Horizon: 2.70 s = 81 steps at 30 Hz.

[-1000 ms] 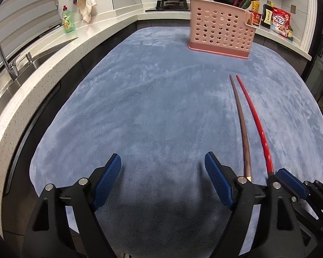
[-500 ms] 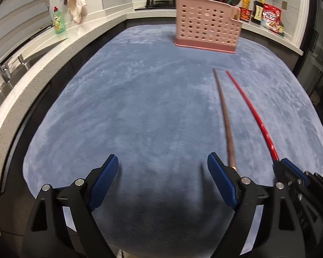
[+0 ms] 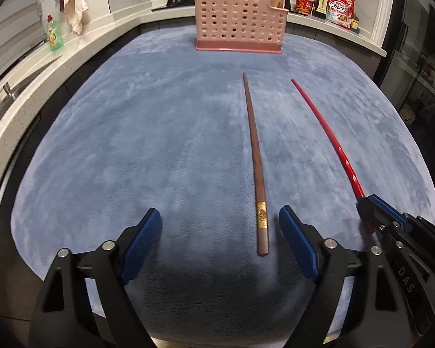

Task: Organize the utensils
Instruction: 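Move both open tools back down to the brown and red chopsticks, then grasp the brown chopstick with the left tool while the right tool grasps the red chopstick, then lift and carry both chopsticks over the pink holder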

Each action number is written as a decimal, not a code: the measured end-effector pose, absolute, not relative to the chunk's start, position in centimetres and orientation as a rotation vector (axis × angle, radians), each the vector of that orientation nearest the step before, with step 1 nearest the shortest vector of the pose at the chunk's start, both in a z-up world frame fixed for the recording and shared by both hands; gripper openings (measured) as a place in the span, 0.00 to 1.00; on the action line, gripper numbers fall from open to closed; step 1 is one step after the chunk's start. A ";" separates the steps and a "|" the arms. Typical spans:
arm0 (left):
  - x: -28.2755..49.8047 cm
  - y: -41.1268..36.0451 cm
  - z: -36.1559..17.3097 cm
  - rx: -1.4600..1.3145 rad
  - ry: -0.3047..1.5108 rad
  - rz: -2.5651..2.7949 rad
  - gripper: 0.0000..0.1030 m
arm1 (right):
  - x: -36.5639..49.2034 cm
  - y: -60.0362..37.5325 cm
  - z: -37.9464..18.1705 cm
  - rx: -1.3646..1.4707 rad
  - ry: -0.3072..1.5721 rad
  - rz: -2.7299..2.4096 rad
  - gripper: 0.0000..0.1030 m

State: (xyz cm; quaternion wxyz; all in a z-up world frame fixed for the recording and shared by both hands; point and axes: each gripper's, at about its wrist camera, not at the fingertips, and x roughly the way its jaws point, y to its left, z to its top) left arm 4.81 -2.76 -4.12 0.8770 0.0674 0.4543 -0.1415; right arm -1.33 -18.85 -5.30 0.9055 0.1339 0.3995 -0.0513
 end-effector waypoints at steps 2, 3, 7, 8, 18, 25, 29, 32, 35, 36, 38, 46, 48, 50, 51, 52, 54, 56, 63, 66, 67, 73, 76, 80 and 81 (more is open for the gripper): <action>5.0 -2.8 -4.6 0.134 0.971 -0.297 0.64 | -1.4 -18.9 -5.4 0.279 0.826 -0.106 0.07; 4.9 -2.8 -4.7 0.137 0.967 -0.292 0.63 | -1.4 -18.9 -5.4 0.279 0.827 -0.106 0.07; 4.7 -2.7 -4.6 0.136 0.959 -0.293 0.47 | -1.4 -18.9 -5.4 0.281 0.828 -0.105 0.07; 4.7 -2.6 -4.5 0.131 0.959 -0.287 0.41 | -1.4 -18.9 -5.4 0.281 0.828 -0.105 0.07; 5.2 -1.3 -4.2 0.068 0.976 -0.297 0.12 | -1.4 -18.9 -5.4 0.281 0.828 -0.104 0.07; 5.1 -0.3 -2.4 0.024 0.967 -0.311 0.07 | -1.8 -19.0 -3.9 0.259 0.791 -0.098 0.07; 5.0 0.3 -0.6 -0.002 0.933 -0.316 0.07 | -2.1 -19.5 -2.1 0.265 0.754 -0.091 0.07; 5.1 0.7 1.3 -0.024 0.899 -0.320 0.07 | -2.2 -20.1 -0.5 0.269 0.719 -0.091 0.07; 5.2 1.1 3.3 -0.043 0.863 -0.325 0.07 | -2.2 -21.0 1.4 0.290 0.680 -0.088 0.07; 5.2 1.2 4.1 -0.048 0.850 -0.326 0.07 | -2.2 -21.1 1.9 0.290 0.669 -0.089 0.07; 5.6 1.4 5.6 -0.059 0.825 -0.328 0.07 | -2.0 -21.5 3.3 0.278 0.638 -0.089 0.07; 7.9 1.5 10.6 -0.060 0.729 -0.326 0.07 | -0.2 -23.0 9.0 0.257 0.506 -0.069 0.07; 8.8 1.3 11.4 -0.055 0.708 -0.320 0.07 | 0.4 -23.6 10.3 0.265 0.476 -0.062 0.07; 9.6 1.2 12.2 -0.057 0.694 -0.317 0.07 | 1.0 -24.1 11.4 0.276 0.450 -0.057 0.07; 10.1 1.1 12.6 -0.061 0.690 -0.319 0.07 | 1.4 -24.3 11.9 0.282 0.439 -0.054 0.07; 10.6 1.1 13.0 -0.067 0.687 -0.323 0.07 | 1.7 -24.5 12.3 0.284 0.434 -0.051 0.07; 11.4 1.0 13.6 -0.071 0.679 -0.326 0.07 | 2.7 -24.8 13.1 0.285 0.421 -0.047 0.07; 12.2 0.8 14.4 -0.069 0.665 -0.327 0.07 | 3.4 -25.0 13.6 0.288 0.413 -0.041 0.07; 14.8 -0.6 17.7 -0.056 0.604 -0.358 0.07 | 6.7 -25.6 15.7 0.307 0.381 0.004 0.07; 16.0 -1.2 19.3 -0.059 0.578 -0.375 0.07 | 8.2 -25.6 17.2 0.306 0.352 0.021 0.07; 16.3 -1.4 19.9 -0.059 0.568 -0.378 0.07 | 8.6 -25.6 17.7 0.310 0.341 0.027 0.07; 19.6 -3.1 24.5 -0.068 0.469 -0.389 0.07 | 12.7 -26.2 22.1 0.324 0.242 0.065 0.07; 20.9 -3.9 26.5 -0.075 0.411 -0.388 0.07 | 15.0 -26.5 24.1 0.319 0.190 0.066 0.07; 23.8 -5.2 28.5 -0.083 0.352 -0.375 0.07 | 18.5 -27.2 26.1 0.353 0.144 0.068 0.07; 24.7 -5.6 28.8 -0.084 0.346 -0.372 0.07 | 19.6 -27.5 26.6 0.363 0.130 0.062 0.07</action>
